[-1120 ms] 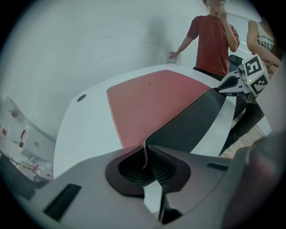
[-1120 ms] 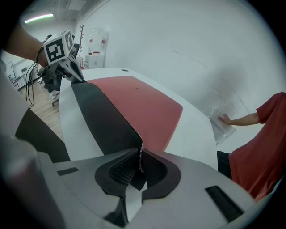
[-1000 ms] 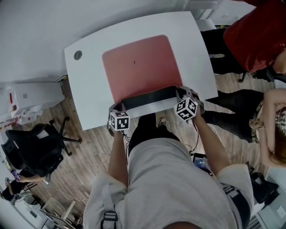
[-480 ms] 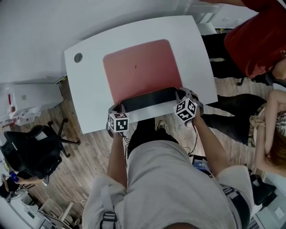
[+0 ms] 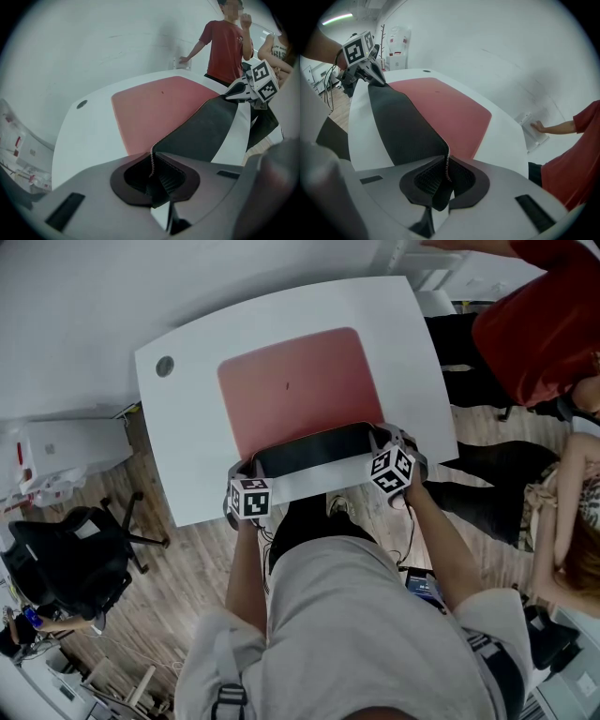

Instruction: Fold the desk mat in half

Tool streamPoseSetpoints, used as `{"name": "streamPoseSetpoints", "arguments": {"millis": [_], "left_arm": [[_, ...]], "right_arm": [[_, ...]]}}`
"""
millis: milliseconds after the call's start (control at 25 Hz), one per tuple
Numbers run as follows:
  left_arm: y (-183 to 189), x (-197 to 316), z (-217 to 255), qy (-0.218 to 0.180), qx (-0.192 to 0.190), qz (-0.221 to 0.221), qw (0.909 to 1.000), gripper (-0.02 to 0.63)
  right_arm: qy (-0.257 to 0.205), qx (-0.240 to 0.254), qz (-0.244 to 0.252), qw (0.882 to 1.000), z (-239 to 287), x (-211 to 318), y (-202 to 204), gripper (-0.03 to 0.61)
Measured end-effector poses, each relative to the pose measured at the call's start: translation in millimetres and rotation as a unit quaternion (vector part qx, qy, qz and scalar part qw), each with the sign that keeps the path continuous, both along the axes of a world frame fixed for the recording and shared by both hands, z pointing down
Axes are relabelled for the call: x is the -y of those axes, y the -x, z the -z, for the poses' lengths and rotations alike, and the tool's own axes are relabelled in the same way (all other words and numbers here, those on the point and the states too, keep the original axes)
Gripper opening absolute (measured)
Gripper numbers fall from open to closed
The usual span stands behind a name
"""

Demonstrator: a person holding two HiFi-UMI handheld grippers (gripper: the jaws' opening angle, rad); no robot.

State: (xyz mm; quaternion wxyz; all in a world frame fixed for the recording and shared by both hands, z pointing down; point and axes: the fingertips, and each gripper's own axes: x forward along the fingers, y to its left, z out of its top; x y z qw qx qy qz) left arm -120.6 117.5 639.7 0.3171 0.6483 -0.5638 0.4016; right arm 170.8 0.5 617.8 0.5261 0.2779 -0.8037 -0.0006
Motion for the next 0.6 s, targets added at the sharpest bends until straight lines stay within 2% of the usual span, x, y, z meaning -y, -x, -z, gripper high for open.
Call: {"name": "streamPoseSetpoints", "arguments": {"millis": [600], "left_arm": [[5, 20, 0, 0.008, -0.015, -0.013, 0.9998, 0.034]], "right_arm": [[0.026, -0.003, -0.010, 1.000, -1, 21, 5, 0.055]]}}
